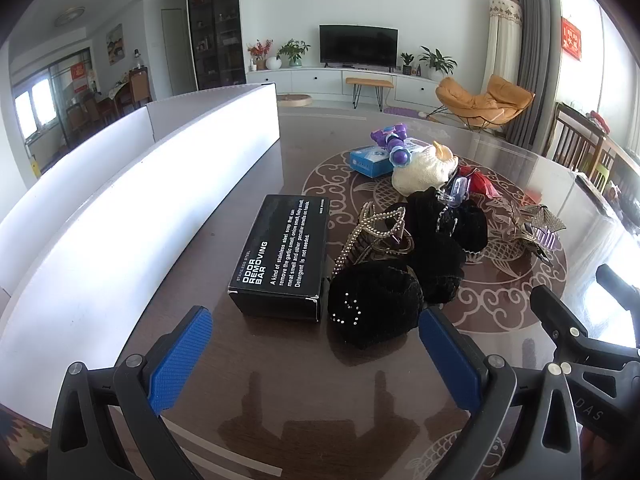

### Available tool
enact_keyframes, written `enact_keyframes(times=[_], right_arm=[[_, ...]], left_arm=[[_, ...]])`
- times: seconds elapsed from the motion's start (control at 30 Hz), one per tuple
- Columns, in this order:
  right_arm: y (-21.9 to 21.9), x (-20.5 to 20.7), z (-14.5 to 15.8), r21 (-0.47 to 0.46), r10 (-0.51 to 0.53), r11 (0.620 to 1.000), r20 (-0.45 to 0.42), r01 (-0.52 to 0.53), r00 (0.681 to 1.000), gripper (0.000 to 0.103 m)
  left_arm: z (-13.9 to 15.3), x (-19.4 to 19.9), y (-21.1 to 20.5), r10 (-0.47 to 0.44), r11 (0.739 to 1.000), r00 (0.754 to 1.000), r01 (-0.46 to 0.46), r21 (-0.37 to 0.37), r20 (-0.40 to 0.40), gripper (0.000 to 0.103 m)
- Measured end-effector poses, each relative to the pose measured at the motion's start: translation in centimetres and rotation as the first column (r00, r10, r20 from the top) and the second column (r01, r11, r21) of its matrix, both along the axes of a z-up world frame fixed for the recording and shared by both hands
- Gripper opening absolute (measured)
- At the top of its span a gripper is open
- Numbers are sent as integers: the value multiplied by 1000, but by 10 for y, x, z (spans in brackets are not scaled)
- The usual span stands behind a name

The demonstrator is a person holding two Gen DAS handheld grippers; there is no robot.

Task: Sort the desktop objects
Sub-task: 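Reach both tools toward the pile of items on the table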

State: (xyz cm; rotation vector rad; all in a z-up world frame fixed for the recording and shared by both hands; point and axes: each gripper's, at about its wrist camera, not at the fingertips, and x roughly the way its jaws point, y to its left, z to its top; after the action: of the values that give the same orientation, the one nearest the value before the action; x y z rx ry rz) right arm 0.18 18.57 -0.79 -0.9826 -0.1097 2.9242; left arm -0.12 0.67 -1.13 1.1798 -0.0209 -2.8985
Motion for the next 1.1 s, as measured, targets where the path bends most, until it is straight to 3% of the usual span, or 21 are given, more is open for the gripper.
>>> enact_keyframes(times=[1.1], right_arm=[[5, -7, -8, -16, -21, 1000, 37, 21, 999, 103]], left_arm=[[-10, -4, -4, 21, 1000, 998, -21, -5, 60, 103]])
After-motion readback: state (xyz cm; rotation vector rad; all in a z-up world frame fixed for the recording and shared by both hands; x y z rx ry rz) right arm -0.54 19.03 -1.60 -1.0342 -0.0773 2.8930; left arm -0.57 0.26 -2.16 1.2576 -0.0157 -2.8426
